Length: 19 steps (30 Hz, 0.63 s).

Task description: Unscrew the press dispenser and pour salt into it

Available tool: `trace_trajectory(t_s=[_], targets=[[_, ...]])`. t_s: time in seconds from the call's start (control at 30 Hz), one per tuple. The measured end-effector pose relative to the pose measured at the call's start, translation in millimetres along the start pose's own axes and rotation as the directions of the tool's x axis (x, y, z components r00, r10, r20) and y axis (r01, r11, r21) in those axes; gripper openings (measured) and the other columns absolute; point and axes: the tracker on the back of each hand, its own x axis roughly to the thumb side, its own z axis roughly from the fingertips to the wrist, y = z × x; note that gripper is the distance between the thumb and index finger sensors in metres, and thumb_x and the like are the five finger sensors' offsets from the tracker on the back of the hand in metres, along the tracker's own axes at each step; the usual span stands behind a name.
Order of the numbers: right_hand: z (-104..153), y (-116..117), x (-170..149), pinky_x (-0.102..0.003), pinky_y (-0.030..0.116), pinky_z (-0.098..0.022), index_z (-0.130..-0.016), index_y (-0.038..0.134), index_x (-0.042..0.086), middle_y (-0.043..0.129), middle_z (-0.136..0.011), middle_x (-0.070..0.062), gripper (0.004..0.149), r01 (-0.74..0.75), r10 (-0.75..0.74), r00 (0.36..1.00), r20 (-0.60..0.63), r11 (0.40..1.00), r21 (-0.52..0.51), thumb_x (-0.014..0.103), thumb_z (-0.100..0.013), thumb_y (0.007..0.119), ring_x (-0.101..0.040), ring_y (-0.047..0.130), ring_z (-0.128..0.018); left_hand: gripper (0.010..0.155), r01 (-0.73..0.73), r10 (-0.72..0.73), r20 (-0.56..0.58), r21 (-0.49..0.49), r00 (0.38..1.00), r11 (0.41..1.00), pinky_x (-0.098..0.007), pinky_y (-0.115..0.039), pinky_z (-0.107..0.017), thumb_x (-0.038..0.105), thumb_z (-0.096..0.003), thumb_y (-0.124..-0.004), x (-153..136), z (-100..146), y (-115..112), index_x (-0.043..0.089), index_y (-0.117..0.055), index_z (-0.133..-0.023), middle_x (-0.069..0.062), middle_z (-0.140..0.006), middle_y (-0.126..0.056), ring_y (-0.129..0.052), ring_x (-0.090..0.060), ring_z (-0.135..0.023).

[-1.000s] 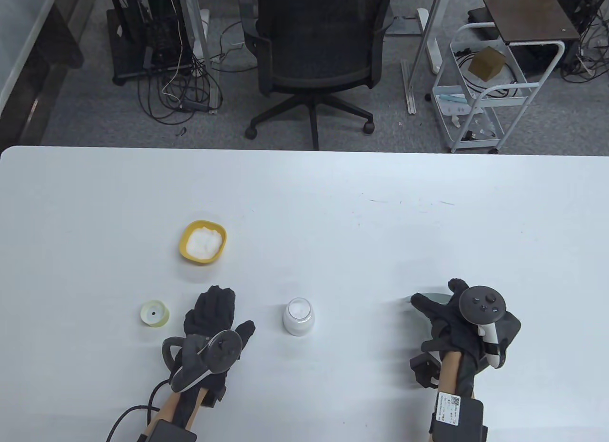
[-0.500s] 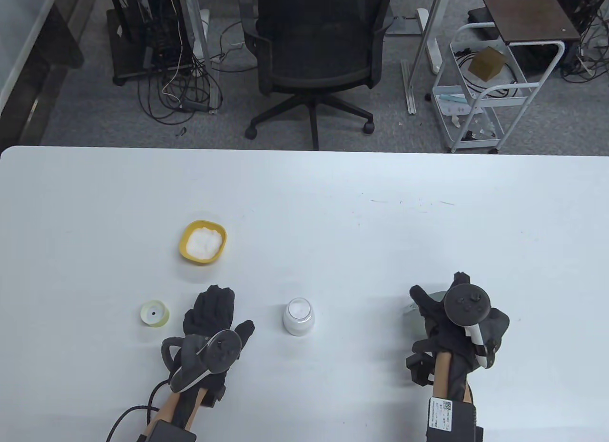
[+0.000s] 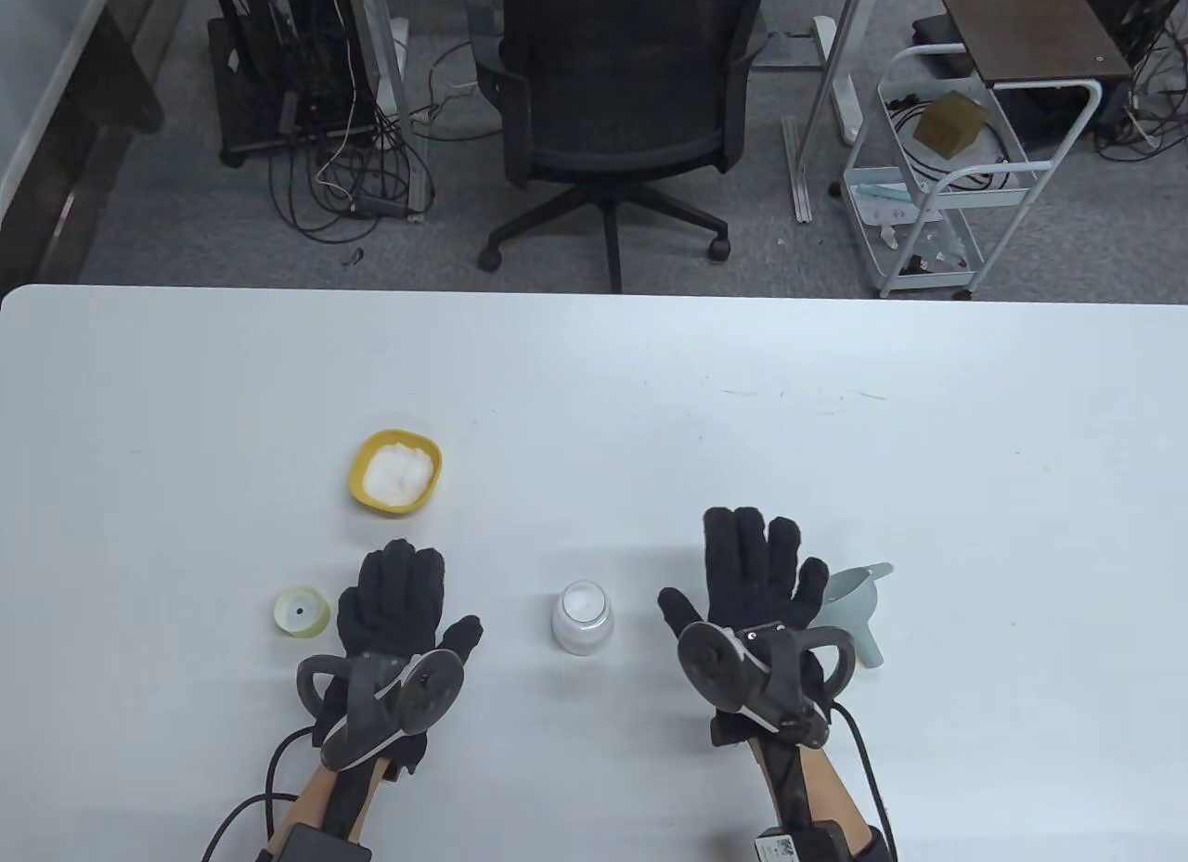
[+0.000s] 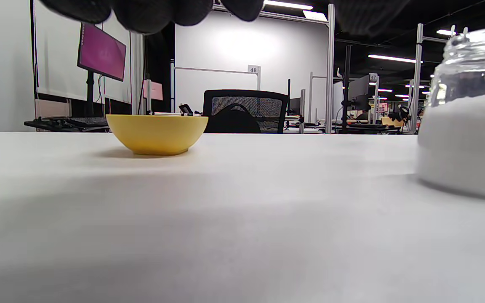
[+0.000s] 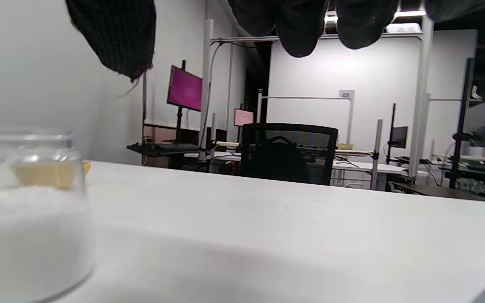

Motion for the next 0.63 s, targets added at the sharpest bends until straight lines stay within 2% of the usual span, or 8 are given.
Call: trace_trajectory(t_s=[0.23, 0.47, 0.63], targets=[[-1, 26, 17, -0.086, 0.040, -0.058, -0.119, 0.033, -0.009, 0.040, -0.117, -0.041, 0.092, -0.116, 0.106, 0.990, 0.095, 0.987, 0.107, 0.050, -0.061, 0.070, -0.070, 0.039, -0.097, 0.094, 0.095, -0.094, 0.034, -0.025, 0.995, 0.995, -0.078, -0.054, -0.066, 0.059, -0.0580, -0.064, 5, -1, -5, -0.002, -0.034, -0.122, -0.046, -0.121, -0.039, -0.050, -0.070, -0.104], [-2, 29, 13, -0.086, 0.041, -0.058, -0.119, 0.033, -0.008, 0.041, -0.117, -0.040, 0.084, -0.118, 0.107, 0.990, 0.094, 0.985, 0.123, 0.042, -0.063, 0.070, -0.069, 0.040, -0.097, 0.094, 0.115, -0.112, 0.055, -0.054, 0.992, 0.992, -0.078, -0.053, -0.066, 0.059, -0.0578, -0.064, 10, -2, -12, -0.002, -0.034, -0.122, -0.046, -0.121, -0.038, -0.049, -0.071, -0.104], [-3, 32, 12, -0.086, 0.041, -0.058, -0.119, 0.033, -0.008, 0.041, -0.117, -0.040, 0.084, -0.126, 0.112, 0.989, 0.097, 0.981, 0.146, 0.042, -0.063, 0.070, -0.069, 0.040, -0.097, 0.094, 0.128, -0.124, 0.061, -0.061, 0.990, 0.990, -0.078, -0.054, -0.066, 0.059, -0.0576, -0.064, 11, -2, -14, -0.002, -0.034, -0.122, -0.046, -0.121, -0.038, -0.050, -0.070, -0.104]])
